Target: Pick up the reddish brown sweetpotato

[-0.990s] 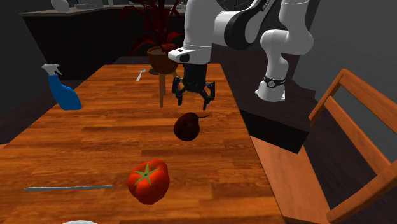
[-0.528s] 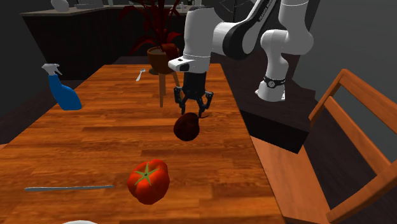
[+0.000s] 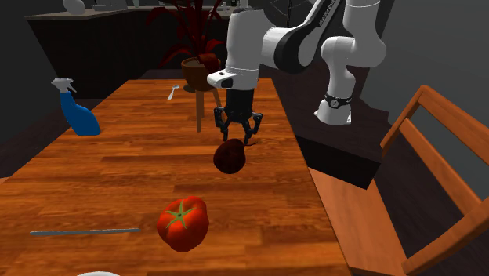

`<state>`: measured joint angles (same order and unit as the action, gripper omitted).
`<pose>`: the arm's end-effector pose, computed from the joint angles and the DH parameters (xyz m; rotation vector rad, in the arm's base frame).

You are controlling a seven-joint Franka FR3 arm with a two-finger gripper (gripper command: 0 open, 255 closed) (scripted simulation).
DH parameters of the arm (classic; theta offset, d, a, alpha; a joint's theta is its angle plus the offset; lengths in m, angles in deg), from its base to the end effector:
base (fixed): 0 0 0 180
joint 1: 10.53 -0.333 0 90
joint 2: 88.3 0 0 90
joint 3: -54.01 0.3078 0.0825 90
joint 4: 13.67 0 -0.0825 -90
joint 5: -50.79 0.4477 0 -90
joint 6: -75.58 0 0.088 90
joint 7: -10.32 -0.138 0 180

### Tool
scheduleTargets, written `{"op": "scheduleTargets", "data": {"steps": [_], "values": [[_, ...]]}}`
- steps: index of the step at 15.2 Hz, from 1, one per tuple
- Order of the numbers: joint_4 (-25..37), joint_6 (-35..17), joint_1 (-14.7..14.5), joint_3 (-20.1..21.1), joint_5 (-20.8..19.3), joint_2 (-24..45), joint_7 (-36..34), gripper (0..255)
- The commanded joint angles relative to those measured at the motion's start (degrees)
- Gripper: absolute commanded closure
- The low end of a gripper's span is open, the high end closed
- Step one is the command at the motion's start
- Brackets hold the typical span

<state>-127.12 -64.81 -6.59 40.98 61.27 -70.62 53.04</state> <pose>0.6456 -0.1917 0.2520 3.0528 0.5157 0.2792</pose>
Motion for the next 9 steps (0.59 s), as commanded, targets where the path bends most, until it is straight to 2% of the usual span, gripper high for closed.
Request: {"op": "scheduleTargets", "data": {"steps": [1, 9], "values": [[-0.1, -0.1, 0.0, 0.0, 0.0, 0.1, 0.0, 255], [1.9, 5.1, -0.5, -0.6, -1.7, -3.3, -1.4, 255]]}}
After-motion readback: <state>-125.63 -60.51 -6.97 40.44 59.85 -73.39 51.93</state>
